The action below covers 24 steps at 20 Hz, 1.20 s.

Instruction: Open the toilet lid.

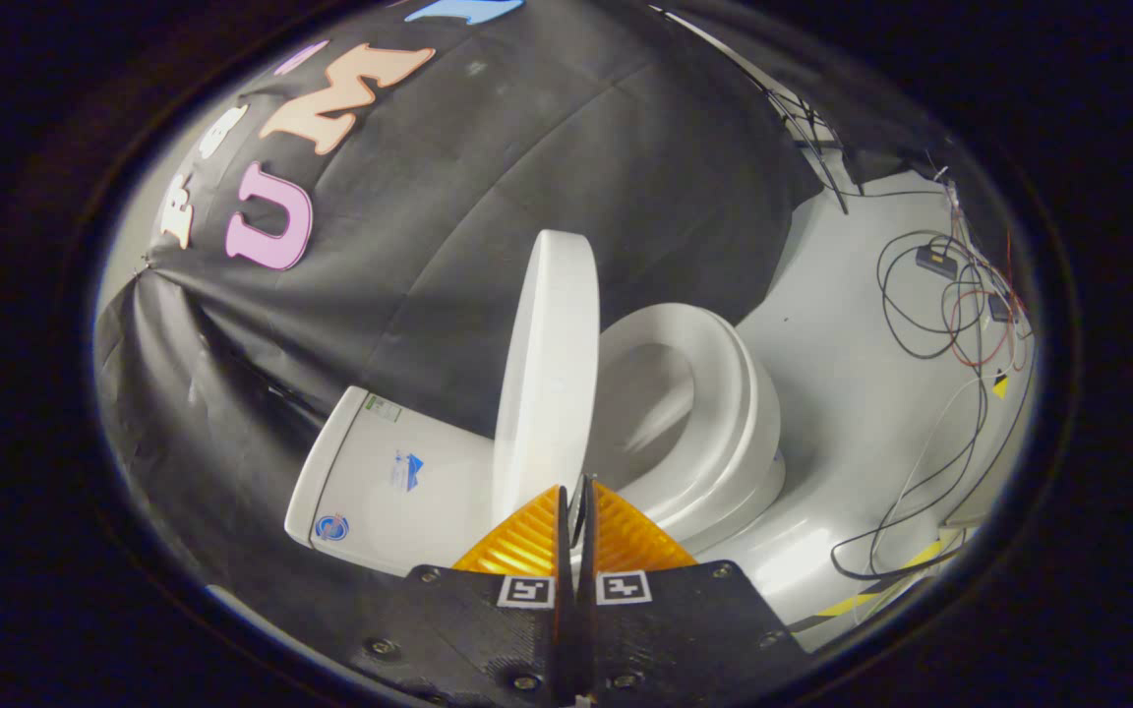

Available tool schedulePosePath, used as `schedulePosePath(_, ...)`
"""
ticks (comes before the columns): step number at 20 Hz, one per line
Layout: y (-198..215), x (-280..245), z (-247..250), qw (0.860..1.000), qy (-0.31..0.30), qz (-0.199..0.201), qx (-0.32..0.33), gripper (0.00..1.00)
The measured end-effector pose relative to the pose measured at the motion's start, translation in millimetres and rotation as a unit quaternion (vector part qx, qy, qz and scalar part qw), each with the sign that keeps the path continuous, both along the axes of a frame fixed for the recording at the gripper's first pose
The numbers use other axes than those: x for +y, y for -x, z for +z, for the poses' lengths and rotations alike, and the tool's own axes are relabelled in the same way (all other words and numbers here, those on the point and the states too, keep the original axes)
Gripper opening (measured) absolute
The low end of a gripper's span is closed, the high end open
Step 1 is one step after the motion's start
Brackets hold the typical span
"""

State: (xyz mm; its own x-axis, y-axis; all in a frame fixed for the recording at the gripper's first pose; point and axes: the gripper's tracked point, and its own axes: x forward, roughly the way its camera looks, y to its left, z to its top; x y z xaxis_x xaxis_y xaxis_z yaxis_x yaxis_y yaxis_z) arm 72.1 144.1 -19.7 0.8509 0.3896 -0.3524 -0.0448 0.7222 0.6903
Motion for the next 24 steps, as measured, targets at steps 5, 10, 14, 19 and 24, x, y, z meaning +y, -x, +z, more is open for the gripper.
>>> schedulePosePath(5, 3, 15, 18, 1.0, 0.017, 0.009, -0.018, 0.01)
schedulePosePath(10, 7, 26, 31, 0.998, 0.05, 0.011, -0.036, 0.01)
schedulePosePath(14, 11, 34, 42, 0.995, 0.079, 0.017, -0.052, 0.01)
schedulePosePath(19, 14, 44, 54, 0.992, 0.104, 0.025, -0.072, 0.01)
schedulePosePath(24, 16, 53, 62, 0.987, 0.133, 0.021, -0.085, 0.01)
